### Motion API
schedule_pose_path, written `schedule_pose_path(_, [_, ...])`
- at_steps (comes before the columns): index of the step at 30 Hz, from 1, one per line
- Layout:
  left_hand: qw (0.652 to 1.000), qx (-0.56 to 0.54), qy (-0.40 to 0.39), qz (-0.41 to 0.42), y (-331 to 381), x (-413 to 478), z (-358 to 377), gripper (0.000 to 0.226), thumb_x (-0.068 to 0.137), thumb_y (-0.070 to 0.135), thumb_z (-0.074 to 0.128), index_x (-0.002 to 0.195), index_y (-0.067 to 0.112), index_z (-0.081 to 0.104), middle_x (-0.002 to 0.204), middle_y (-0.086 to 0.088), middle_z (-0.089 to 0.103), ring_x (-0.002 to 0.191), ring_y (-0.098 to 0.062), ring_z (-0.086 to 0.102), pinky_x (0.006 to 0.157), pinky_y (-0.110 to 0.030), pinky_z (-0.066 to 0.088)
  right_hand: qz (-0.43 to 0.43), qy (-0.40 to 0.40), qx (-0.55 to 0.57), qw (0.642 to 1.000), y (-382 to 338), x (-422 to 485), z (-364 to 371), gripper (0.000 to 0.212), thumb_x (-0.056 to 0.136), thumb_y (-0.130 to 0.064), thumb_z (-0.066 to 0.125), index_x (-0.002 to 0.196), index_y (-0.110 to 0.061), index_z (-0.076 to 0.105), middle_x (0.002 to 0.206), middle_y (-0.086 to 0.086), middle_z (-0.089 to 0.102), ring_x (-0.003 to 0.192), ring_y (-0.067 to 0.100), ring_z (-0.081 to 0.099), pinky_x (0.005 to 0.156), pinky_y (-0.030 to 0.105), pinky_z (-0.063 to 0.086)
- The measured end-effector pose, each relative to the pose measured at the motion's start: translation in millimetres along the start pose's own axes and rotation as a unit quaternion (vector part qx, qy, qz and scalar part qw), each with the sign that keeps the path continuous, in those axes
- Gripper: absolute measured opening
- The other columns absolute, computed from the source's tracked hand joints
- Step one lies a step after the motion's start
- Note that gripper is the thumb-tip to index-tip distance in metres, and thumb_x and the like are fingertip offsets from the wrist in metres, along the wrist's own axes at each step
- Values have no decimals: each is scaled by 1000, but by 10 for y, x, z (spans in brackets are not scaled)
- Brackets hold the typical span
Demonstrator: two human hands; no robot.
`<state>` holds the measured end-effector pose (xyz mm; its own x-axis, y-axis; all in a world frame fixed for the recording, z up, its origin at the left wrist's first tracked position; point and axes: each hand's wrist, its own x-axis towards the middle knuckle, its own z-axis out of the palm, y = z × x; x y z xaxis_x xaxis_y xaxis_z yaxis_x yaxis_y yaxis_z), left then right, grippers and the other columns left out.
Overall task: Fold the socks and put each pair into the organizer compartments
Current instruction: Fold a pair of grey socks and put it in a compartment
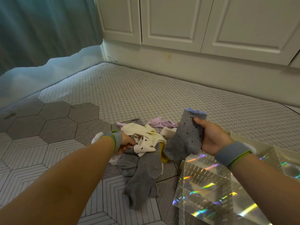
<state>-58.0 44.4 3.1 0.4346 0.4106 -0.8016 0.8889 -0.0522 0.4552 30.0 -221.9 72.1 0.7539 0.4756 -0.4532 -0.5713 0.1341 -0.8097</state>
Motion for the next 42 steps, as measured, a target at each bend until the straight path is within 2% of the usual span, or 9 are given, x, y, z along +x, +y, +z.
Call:
schedule_pose_path(9, [973, -102, 150, 144, 244, -133, -306, 31, 89, 4, 46, 59, 8, 43, 80, -25, 58, 62, -27, 55, 62, -35, 49, 0, 3, 1, 1000, -40, -42, -16, 25, 98, -23, 42, 109, -8, 58, 102, 13, 65, 92, 27, 62, 79, 41, 49])
schedule_pose_path(12, [944, -146, 190, 225, 292, -202, -389, 31, 89, 1, 46, 60, 10, 43, 63, -16, 45, 41, -19, 49, 40, -21, 36, 1, 4, 2, 1000, -58, -51, 3, 34, 97, -23, 42, 122, -4, 56, 116, 16, 64, 105, 31, 61, 86, 43, 49])
schedule_pose_path(14, [931, -208, 152, 257, 289, -252, -388, 25, 92, 3, 43, 74, 19, 50, 66, -11, 48, 44, -15, 49, 42, -21, 38, 0, 1, 4, 1000, -72, -56, 20, 38, 97, -22, 42, 127, -2, 53, 121, 17, 63, 108, 31, 61, 85, 42, 50])
schedule_pose_path(18, [893, -331, 8, 304, 381, -436, -365, 24, 95, 5, 38, 84, 13, 58, 79, -10, 55, 63, -19, 56, 47, -22, 54, -15, -28, 5, 999, -97, -84, 65, 28, 98, -21, 39, 110, -6, 59, 85, 9, 74, 76, 21, 72, 67, 35, 53])
schedule_pose_path(21, [860, -385, -68, 329, 506, -601, -313, 21, 94, 5, 40, 83, 7, 57, 78, -11, 55, 52, -14, 65, 48, -21, 54, -23, -30, -7, 999, -100, -98, 92, 32, 98, -21, 40, 119, -4, 57, 98, 12, 70, 84, 23, 69, 70, 36, 52])
schedule_pose_path(28, [836, -362, -148, 386, 738, -823, -188, 29, 94, 9, 37, 83, 12, 63, 60, -1, 65, 52, -11, 64, 54, -18, 54, -41, -22, 5, 999, -106, -77, 162, 37, 97, -16, 43, 129, 0, 51, 123, 20, 61, 107, 33, 61, 79, 41, 52])
schedule_pose_path(32, [814, -403, -171, 382, 827, -867, -155, 45, 93, 14, 38, 66, 14, 73, 63, -2, 65, 54, -12, 64, 58, -20, 55, -42, -59, 14, 997, -59, -90, 286, 29, 94, -8, 47, 122, -8, 54, 105, 14, 62, 93, 26, 62, 75, 38, 52])
schedule_pose_path(37, [808, -432, -144, 374, 895, -900, -124, 19, 89, 14, 45, 84, 10, 63, 83, -6, 62, 68, -15, 64, 63, -25, 55, 9, -145, -145, 979, 56, -136, 459, 18, 93, -11, 52, 107, -9, 62, 99, 5, 61, 85, 20, 57, 76, 28, 49])
schedule_pose_path(42, [793, -448, -166, 377, 917, -986, -28, 23, 92, 10, 44, 79, 8, 63, 60, -3, 71, 57, -13, 70, 60, -23, 58, -171, -56, -250, 951, 19, -15, 548, 79, 75, -15, 75, 141, -25, 33, 146, 2, 36, 129, 20, 39, 105, 43, 40])
